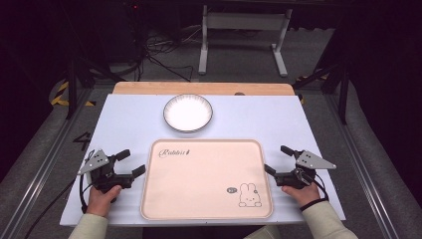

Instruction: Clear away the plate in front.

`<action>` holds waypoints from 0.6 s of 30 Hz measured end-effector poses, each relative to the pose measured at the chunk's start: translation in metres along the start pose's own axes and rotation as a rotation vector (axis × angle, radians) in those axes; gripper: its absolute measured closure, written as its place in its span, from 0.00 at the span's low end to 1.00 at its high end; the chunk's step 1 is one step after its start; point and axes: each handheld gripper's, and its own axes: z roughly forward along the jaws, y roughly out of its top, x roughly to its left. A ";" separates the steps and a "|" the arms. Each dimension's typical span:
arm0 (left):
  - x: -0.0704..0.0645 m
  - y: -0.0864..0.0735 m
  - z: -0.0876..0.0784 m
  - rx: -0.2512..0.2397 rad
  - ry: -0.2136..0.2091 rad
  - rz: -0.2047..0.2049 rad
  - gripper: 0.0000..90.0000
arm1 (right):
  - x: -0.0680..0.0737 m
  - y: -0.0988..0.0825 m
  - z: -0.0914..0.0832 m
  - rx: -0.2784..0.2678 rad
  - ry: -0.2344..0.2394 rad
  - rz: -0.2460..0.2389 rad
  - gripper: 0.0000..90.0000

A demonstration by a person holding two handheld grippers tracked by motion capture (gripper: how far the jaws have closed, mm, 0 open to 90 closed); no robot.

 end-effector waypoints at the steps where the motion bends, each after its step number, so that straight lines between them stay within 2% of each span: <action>1: 0.000 0.000 0.000 0.003 -0.002 0.007 0.08 | 0.000 0.000 0.000 0.001 0.002 0.000 0.05; 5: 0.000 0.001 0.001 0.004 0.003 0.005 0.07 | -0.001 0.000 0.000 -0.002 0.009 0.002 0.04; 7: 0.001 0.003 0.000 0.002 0.026 -0.026 0.05 | -0.001 0.000 0.000 -0.004 0.009 0.005 0.04; 11: 0.000 0.008 -0.003 -0.006 0.037 -0.043 0.05 | -0.001 0.000 0.000 -0.001 0.011 0.008 0.05; 14: 0.001 0.012 -0.005 -0.010 0.029 -0.043 0.06 | -0.001 0.000 0.000 -0.004 0.011 0.009 0.05; 15: 0.000 0.020 -0.007 -0.014 0.032 -0.038 0.06 | -0.002 0.000 -0.001 -0.006 0.012 0.012 0.06; 18: -0.003 0.027 -0.008 -0.033 0.023 -0.028 0.08 | -0.002 0.000 -0.001 -0.009 0.009 0.017 0.06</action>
